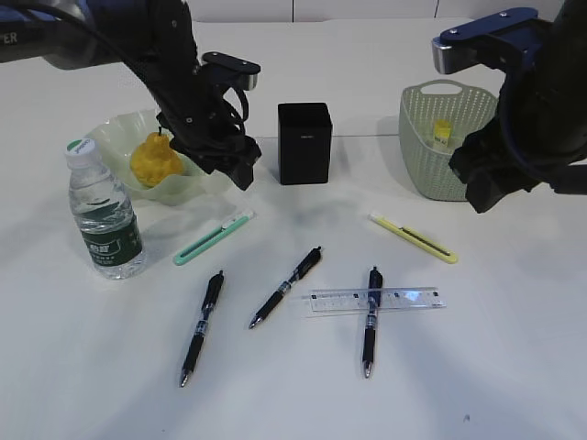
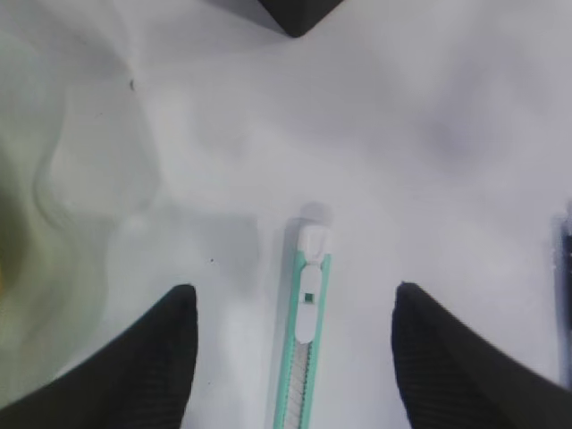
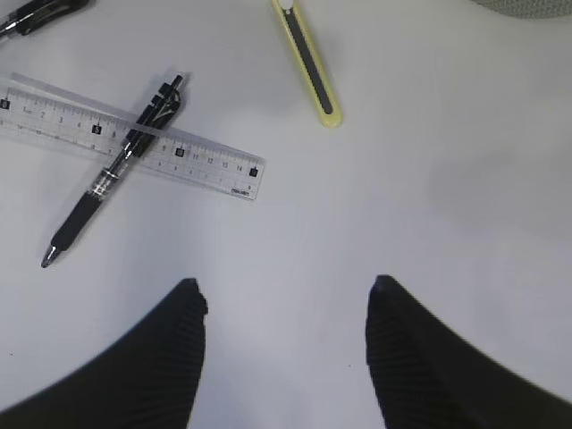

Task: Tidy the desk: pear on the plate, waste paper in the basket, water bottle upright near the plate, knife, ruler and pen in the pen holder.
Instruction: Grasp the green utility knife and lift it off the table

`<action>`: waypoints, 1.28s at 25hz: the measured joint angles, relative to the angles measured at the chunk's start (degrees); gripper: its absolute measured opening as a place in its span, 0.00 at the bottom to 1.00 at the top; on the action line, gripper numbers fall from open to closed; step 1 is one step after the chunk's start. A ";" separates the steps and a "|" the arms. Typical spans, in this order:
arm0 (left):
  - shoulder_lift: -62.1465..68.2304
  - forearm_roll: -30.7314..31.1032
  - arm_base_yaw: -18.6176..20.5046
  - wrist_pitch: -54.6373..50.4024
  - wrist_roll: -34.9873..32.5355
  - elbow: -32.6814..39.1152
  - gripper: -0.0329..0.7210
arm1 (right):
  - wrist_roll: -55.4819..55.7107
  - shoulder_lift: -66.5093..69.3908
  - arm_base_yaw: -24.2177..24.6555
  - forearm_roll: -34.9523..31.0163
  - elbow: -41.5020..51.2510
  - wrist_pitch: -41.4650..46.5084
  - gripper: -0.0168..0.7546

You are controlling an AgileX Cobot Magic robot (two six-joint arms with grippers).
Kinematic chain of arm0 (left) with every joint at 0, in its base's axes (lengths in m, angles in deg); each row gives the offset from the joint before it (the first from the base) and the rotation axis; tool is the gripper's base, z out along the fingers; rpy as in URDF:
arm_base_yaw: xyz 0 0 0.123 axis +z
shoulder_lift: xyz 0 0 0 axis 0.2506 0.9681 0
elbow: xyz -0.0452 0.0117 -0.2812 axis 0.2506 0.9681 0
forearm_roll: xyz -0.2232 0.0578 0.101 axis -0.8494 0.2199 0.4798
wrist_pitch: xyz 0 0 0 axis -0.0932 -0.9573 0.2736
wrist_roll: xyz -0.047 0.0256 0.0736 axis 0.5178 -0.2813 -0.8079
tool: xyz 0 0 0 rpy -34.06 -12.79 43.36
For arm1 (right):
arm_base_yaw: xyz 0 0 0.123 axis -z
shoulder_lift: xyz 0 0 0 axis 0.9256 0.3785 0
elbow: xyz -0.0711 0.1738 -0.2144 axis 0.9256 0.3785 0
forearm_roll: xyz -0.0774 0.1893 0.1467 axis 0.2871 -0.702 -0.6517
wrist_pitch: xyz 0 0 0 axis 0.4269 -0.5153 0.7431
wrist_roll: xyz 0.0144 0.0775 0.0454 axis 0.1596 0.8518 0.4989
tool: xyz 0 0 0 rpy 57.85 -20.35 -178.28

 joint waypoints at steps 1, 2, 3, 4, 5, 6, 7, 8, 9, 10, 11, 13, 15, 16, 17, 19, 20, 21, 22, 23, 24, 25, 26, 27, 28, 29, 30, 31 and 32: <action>0.41 0.00 0.00 0.01 0.00 0.00 0.68 | 0.00 0.00 0.00 0.00 0.00 0.00 0.58; 0.62 0.00 0.00 0.09 0.00 -0.09 0.68 | 0.00 0.00 0.00 0.00 0.00 0.00 0.58; 1.02 0.00 0.00 0.09 0.00 -0.09 0.68 | 0.00 0.00 0.00 0.00 0.00 0.00 0.58; 1.41 0.00 0.00 0.14 0.00 -0.09 0.68 | 0.00 0.00 0.00 0.00 0.00 0.00 0.58; 1.80 0.00 0.00 0.23 0.00 -0.09 0.68 | 0.00 0.00 0.00 0.00 0.00 0.00 0.58; 2.07 0.00 0.00 0.23 0.00 -0.09 0.68 | 0.00 0.00 0.00 0.00 0.00 0.00 0.58; 2.39 -0.03 0.00 0.27 0.00 -0.09 0.68 | 0.00 0.00 0.00 0.00 0.00 0.00 0.58; 2.62 -0.03 0.00 0.37 0.00 -0.09 0.68 | 0.00 0.00 0.00 0.00 0.00 0.00 0.58; 2.89 -0.03 0.00 0.51 0.00 -0.09 0.68 | 0.00 0.00 0.00 0.00 0.00 0.00 0.58; 3.17 -0.03 0.00 0.65 0.00 -0.09 0.68 | 0.00 0.00 0.00 0.00 0.00 0.00 0.58; 3.41 -0.12 0.00 0.78 -0.10 -0.09 0.68 | 0.00 0.00 0.00 0.00 0.00 0.00 0.58; 3.77 -0.12 0.00 0.91 -0.04 -0.09 0.67 | 0.00 0.00 0.00 0.00 0.00 0.00 0.58; 4.16 -0.12 0.00 0.95 -0.04 -0.09 0.67 | 0.00 0.00 0.00 0.00 0.00 0.00 0.58; 4.28 -0.12 0.00 1.04 -0.04 -0.09 0.67 | 0.00 0.00 0.00 0.00 0.00 0.00 0.58; 4.40 -0.12 0.00 1.04 -0.04 -0.09 0.67 | 0.00 0.00 0.00 0.00 0.00 0.00 0.58; 4.40 -0.34 0.00 1.04 -0.04 -0.09 0.67 | 0.00 0.00 0.00 0.00 0.00 0.00 0.58; 4.40 -0.42 0.00 1.04 -0.04 -0.09 0.67 | 0.00 0.00 0.00 0.00 0.00 0.00 0.58; 4.51 -0.57 0.00 1.04 -0.04 -0.09 0.67 | 0.00 0.00 0.00 0.00 0.00 0.00 0.58; 4.64 -0.79 0.00 1.04 -0.04 -0.09 0.67 | 0.00 0.00 0.00 0.00 0.00 0.00 0.58; 4.85 -0.91 0.00 1.04 -0.04 -0.09 0.67 | 0.00 0.00 0.00 0.00 0.00 0.00 0.58; 5.14 -1.15 0.00 1.04 -0.04 -0.09 0.67 | 0.00 0.00 0.00 0.00 0.00 0.00 0.58; 5.41 -1.25 0.00 1.04 -0.14 -0.09 0.67 | 0.00 0.00 0.00 0.00 0.00 0.00 0.58; 5.51 -1.36 0.00 1.04 -0.13 -0.09 0.67 | 0.00 0.00 0.00 0.00 0.00 0.00 0.58; 5.51 -1.36 0.00 0.93 -0.13 -0.09 0.67 | 0.00 0.00 0.00 0.00 0.00 0.00 0.58; 5.51 -1.36 0.00 0.80 -0.13 -0.09 0.67 | 0.00 0.00 0.00 0.00 0.00 0.00 0.58; 5.51 -1.38 0.00 0.66 -0.13 -0.09 0.67 | 0.00 0.00 0.00 0.00 0.00 0.00 0.58; 5.53 -1.48 0.00 0.22 -0.13 -0.09 0.67 | 0.00 0.00 0.00 0.00 0.00 0.00 0.58; 5.64 -1.48 0.00 -0.30 -0.13 -0.09 0.67 | 0.00 0.00 0.00 0.00 0.00 -0.10 0.58; 5.76 -1.60 0.00 -0.71 -0.16 -0.09 0.67 | 0.00 0.00 0.00 0.00 0.00 -0.10 0.58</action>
